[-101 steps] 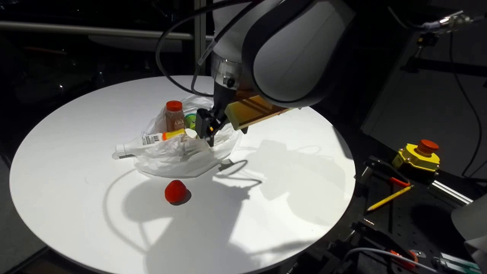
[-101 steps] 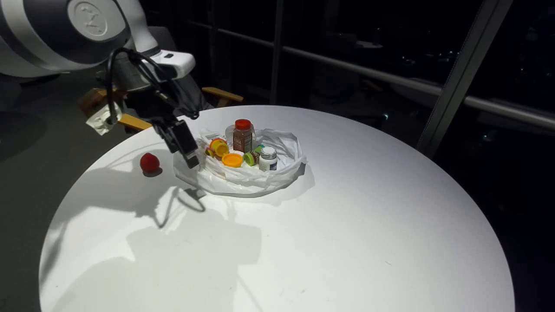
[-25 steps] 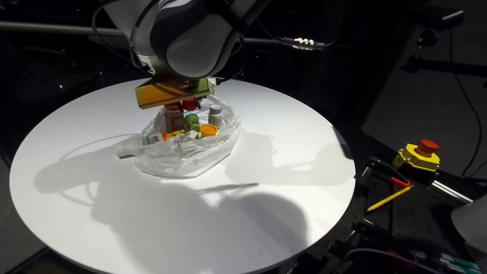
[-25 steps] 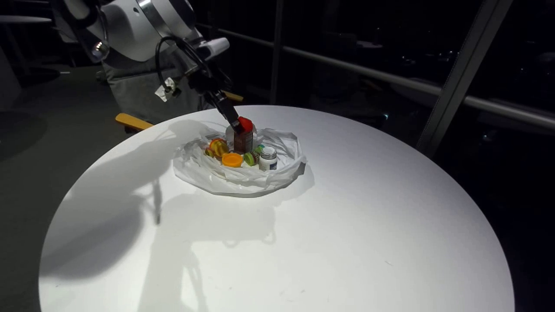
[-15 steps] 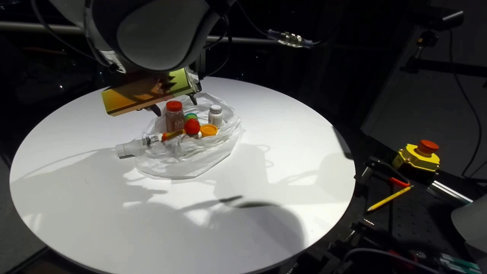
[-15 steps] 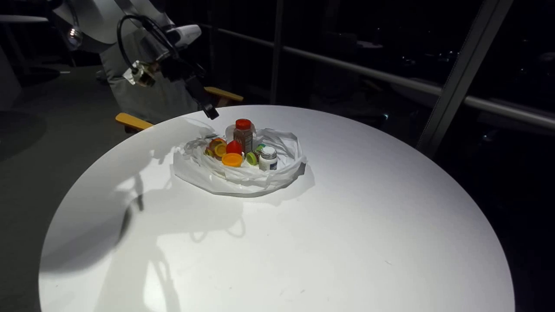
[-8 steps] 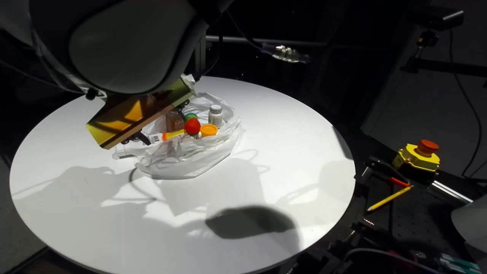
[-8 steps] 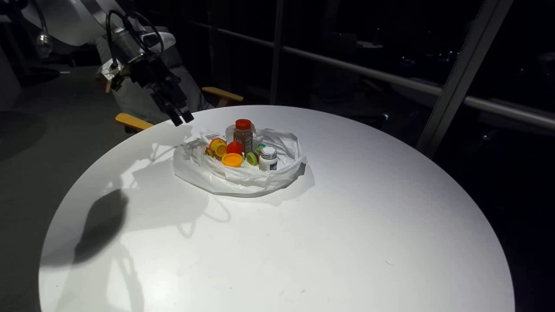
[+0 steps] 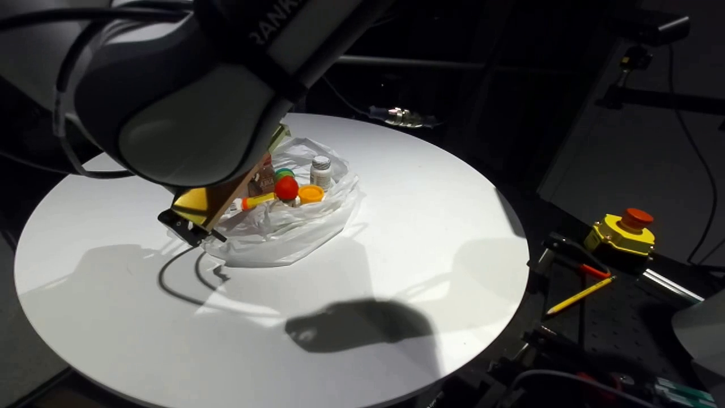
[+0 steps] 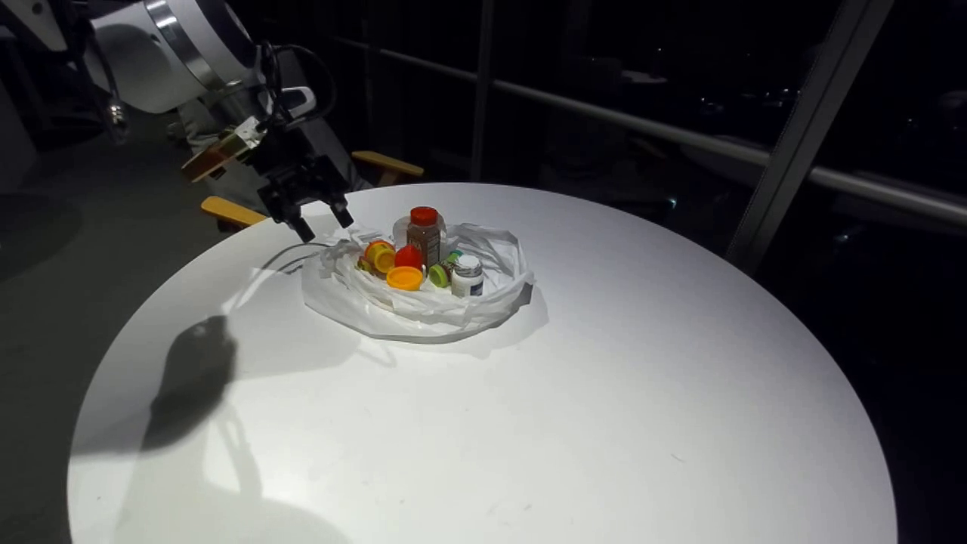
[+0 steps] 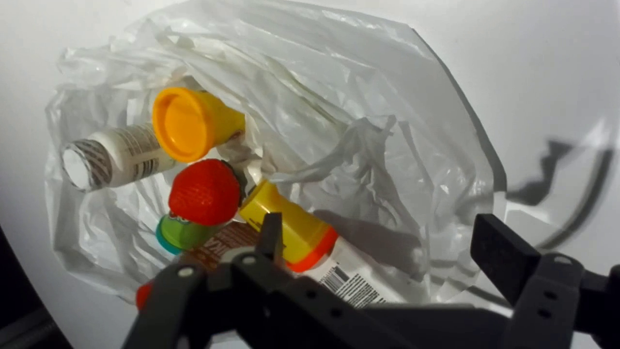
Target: Pick up the bottles and small containers from the table and put them in the plastic bag.
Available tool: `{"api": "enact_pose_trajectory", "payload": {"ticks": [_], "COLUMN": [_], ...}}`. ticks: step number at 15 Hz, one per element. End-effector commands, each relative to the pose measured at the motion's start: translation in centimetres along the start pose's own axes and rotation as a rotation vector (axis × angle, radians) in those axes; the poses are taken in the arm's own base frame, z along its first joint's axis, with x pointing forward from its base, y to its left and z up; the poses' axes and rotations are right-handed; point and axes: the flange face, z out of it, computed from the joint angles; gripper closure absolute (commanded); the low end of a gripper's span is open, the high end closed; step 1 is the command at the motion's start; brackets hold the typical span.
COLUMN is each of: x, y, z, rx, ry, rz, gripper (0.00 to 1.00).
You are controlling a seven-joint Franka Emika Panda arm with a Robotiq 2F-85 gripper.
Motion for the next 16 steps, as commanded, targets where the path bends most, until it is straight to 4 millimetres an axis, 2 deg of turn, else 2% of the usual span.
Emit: {"api": "enact_pose_trajectory", "payload": {"ticks": [1,5,8,9,10,12,16], "x": [1.1,1.3,1.6,1.7,1.8,1.9,1.8], "y": [-1.1,-1.9,-2.3,-2.4,-2.4,-2.3,-1.9], "z": [0.8,2.3,2.7,2.9,2.8,3.0,2.7], "rx": [0.006,-0.009,-0.036,-0.049,-0.059,-0.067,-0.050], "ry": [0.030,0.040,0.058,0.067,0.077,0.085,0.090], "rz": [-0.197,-0.418,-0.574,-0.624,-0.667,-0.716,-0.764], "gripper": [0.00,0.00,0.00,0.04,0.22,0.31,0.62]}}
